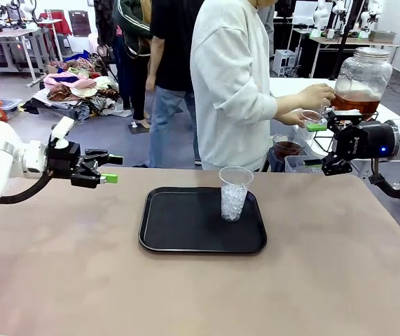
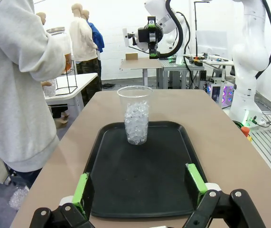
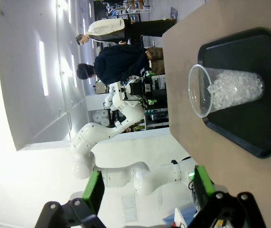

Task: Pour the drink into the iced cup.
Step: Pick up the iced cup indicated by the human and present it to them.

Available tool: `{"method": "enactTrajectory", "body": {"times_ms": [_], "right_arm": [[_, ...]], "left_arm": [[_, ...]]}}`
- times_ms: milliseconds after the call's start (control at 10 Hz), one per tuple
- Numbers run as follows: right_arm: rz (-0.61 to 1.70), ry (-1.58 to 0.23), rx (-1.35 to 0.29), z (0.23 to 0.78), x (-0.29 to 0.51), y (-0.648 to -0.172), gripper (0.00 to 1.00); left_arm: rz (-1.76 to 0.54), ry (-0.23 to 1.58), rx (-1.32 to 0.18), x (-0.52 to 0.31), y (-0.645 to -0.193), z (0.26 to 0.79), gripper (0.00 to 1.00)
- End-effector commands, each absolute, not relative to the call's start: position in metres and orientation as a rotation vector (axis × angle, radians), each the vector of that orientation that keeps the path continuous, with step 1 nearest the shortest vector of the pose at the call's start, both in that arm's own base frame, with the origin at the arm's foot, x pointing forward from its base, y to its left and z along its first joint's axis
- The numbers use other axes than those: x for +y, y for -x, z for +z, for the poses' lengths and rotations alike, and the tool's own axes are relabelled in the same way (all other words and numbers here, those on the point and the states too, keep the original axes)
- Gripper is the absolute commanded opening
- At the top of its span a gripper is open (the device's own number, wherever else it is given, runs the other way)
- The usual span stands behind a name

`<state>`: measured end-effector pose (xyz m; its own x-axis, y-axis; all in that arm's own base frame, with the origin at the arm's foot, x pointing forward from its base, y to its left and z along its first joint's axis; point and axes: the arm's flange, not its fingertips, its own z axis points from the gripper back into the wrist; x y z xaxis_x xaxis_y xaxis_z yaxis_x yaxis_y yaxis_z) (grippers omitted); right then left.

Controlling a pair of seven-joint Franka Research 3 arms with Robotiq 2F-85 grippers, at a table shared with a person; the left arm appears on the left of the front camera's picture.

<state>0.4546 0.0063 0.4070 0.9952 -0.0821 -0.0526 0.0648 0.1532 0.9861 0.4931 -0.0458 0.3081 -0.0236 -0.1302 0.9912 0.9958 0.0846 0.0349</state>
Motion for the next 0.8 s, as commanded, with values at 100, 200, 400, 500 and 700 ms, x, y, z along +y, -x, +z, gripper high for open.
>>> {"method": "enactTrajectory", "body": {"times_ms": [100, 200, 400, 500, 700], "right_arm": [[-0.101, -1.415, -0.017, 0.4090, 0.0071, -0.4548, 1.00], [-0.101, -1.415, -0.017, 0.4090, 0.0071, -0.4548, 1.00], [-0.101, -1.415, -0.017, 0.4090, 0.0071, -0.4548, 1.00], [-0.101, -1.415, -0.017, 0.4090, 0.0071, -0.4548, 1.00], [-0.101, -1.415, -0.017, 0.4090, 0.0071, -0.4548, 1.00]], "left_arm": [[-1.214, 1.038, -1.182, -0.0465, -0.4935, 0.3102, 1.00], [-1.214, 1.038, -1.182, -0.0465, -0.4935, 0.3102, 1.00], [-1.214, 1.038, -1.182, -0.0465, -0.4935, 0.3102, 1.00], [-1.214, 1.038, -1.182, -0.0465, -0.4935, 0.3102, 1.00], [-1.214, 1.038, -1.182, -0.0465, -0.4935, 0.3102, 1.00]]}}
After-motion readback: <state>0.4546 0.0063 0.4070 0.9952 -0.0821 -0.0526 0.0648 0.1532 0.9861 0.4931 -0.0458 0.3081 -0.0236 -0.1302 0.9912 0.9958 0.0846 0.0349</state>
